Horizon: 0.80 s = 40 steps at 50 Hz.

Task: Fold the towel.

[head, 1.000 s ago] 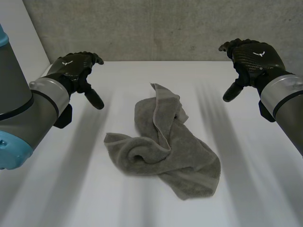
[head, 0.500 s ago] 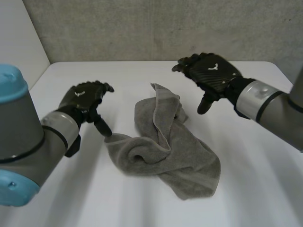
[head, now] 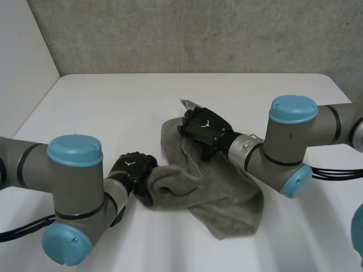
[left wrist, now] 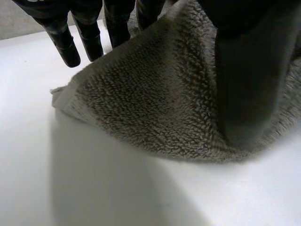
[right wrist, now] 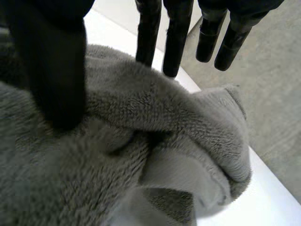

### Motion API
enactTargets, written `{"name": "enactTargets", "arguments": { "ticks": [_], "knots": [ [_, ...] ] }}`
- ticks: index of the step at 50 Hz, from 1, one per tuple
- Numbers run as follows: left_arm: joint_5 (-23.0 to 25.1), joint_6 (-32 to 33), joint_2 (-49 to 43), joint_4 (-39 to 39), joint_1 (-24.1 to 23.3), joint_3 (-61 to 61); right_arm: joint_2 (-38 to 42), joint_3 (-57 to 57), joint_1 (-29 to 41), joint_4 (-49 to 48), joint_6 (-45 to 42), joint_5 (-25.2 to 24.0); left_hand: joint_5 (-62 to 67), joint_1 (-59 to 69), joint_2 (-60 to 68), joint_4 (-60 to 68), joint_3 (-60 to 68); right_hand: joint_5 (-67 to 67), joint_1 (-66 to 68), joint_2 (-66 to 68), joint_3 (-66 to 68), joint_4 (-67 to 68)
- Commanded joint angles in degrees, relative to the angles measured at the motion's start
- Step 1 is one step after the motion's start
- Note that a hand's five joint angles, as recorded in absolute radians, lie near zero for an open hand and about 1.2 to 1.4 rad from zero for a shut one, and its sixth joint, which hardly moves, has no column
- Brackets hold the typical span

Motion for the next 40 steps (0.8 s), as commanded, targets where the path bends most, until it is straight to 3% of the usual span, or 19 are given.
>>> {"name": "enactTargets", "arguments": {
  "ticks": [1, 6, 12, 18, 23, 29, 32, 34, 35, 37, 39, 40],
  "knots": [
    [0.1, 0.0, 1.2, -0.3, 0.2, 0.0, -0.5, 1.0, 0.0, -0.2, -0.2, -0.1, 24.0, 24.5, 23.7, -3.2, -2.6, 38.9, 38.9, 38.1, -1.9, -3.1],
    [0.1, 0.1, 7.5, -0.8, 3.0, -1.9, -9.8, 8.2, -3.7, -0.3, -0.2, 0.2, 36.2, 36.8, 36.0, -3.2, -2.6, 42.4, 42.3, 41.5, -1.9, -3.1],
    [0.8, 0.3, 12.7, -1.0, 5.6, -4.3, -24.0, 18.8, -10.0, 1.2, -0.2, -0.7, 36.6, 37.1, 36.4, -3.2, -2.6, 42.4, 42.3, 41.5, -1.9, -3.1],
    [3.8, 3.2, 16.2, -3.5, 7.2, -6.4, -31.4, 23.3, -13.3, 8.5, -0.2, -3.3, 36.6, 37.1, 36.4, -3.2, -2.6, 42.4, 42.3, 41.5, -1.9, -3.1],
    [5.6, 5.6, 16.4, -4.7, 7.4, -5.2, -30.6, 23.3, -13.2, 11.5, -0.3, -7.6, 41.7, 42.2, 41.4, -3.2, -2.6, 42.4, 42.3, 41.5, -1.9, -3.1],
    [6.1, 6.0, 13.6, -2.7, 8.7, 2.3, -24.5, 19.7, -12.0, 8.0, -1.4, -8.1, 43.8, 44.3, 43.6, -3.2, -2.6, 42.4, 42.3, 41.5, -1.9, -3.1],
    [6.1, 6.1, 8.6, 0.3, 8.7, 9.8, -20.6, 14.5, -10.4, 1.8, -2.0, -6.6, 43.8, 44.3, 43.6, -3.2, -2.6, 42.4, 42.3, 41.5, -1.9, -3.1],
    [6.1, 6.1, 6.7, 1.6, 8.7, 14.1, -17.9, 8.2, -9.1, -7.8, -1.7, -2.0, 43.8, 44.3, 43.6, -3.2, -2.6, 42.4, 42.3, 41.5, -1.9, -3.1],
    [6.1, 6.2, 5.3, 3.3, 8.8, 18.2, -17.9, 8.1, -9.1, -7.9, -1.7, -2.0, 43.8, 44.3, 43.6, -3.2, -2.6, 42.4, 42.3, 41.5, -1.9, -3.1],
    [6.0, 6.4, 4.7, 5.7, 8.9, 22.4, -18.5, 2.4, -8.9, -17.7, -0.4, 4.0, 43.8, 44.3, 43.6, -3.2, -2.6, 42.4, 42.3, 41.5, -1.9, -3.1],
    [6.0, 6.8, 5.0, 12.8, 9.1, 27.2, -20.3, 0.3, -8.9, -21.7, 2.4, 6.3, 43.8, 44.3, 43.6, -3.2, -2.6, 41.6, 41.5, 40.7, -1.9, -3.1],
    [6.0, 6.8, 5.0, 12.9, 9.1, 27.2, -20.3, 0.3, -8.9, -21.8, 2.4, 6.3, 43.8, 44.3, 43.6, -3.2, -2.6, 41.6, 41.5, 40.7, -1.9, -3.1]
  ]
}}
